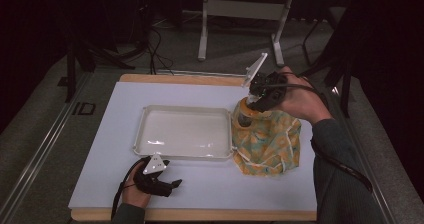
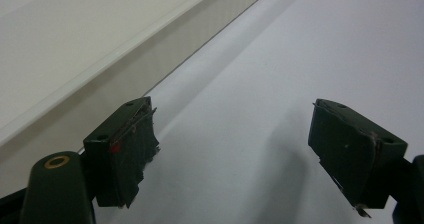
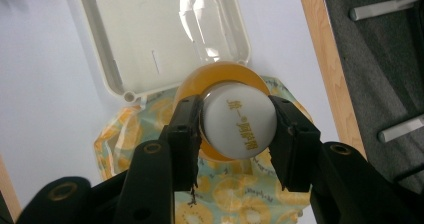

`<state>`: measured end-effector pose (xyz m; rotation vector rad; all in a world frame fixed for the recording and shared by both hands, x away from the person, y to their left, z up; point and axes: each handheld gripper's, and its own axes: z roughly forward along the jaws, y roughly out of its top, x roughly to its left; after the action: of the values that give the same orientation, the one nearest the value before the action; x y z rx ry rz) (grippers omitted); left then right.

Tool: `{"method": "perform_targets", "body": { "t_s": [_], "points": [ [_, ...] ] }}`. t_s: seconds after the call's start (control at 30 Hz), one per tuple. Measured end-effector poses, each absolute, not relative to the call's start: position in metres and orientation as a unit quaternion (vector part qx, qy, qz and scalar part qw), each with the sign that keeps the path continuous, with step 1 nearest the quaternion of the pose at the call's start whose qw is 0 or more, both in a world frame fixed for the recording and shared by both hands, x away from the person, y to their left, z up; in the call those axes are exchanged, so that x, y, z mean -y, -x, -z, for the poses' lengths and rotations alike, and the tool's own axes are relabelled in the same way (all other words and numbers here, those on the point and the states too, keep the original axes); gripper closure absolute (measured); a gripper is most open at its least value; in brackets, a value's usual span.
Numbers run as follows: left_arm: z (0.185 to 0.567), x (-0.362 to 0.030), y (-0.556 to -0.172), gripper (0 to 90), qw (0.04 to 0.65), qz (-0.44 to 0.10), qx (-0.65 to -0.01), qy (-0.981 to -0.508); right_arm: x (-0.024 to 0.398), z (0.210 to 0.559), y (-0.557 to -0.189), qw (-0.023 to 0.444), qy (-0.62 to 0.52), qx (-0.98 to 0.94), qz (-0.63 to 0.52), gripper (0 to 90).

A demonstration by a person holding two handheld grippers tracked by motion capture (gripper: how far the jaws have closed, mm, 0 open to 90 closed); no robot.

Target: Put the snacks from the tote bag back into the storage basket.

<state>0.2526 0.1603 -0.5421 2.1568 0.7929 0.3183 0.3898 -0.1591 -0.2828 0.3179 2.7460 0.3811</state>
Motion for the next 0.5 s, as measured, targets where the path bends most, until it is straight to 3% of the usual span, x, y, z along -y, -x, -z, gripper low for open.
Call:
{"method": "perform_targets", "body": {
  "t_s": [0.5],
  "points": [
    [0.542, -0.16, -0.253, 19.1, 0.399, -0.126, -0.312, -0.853, 0.141, 0.284, -0.386, 0.167, -0.097, -0.971, -0.14, 58.9]
  ]
}}
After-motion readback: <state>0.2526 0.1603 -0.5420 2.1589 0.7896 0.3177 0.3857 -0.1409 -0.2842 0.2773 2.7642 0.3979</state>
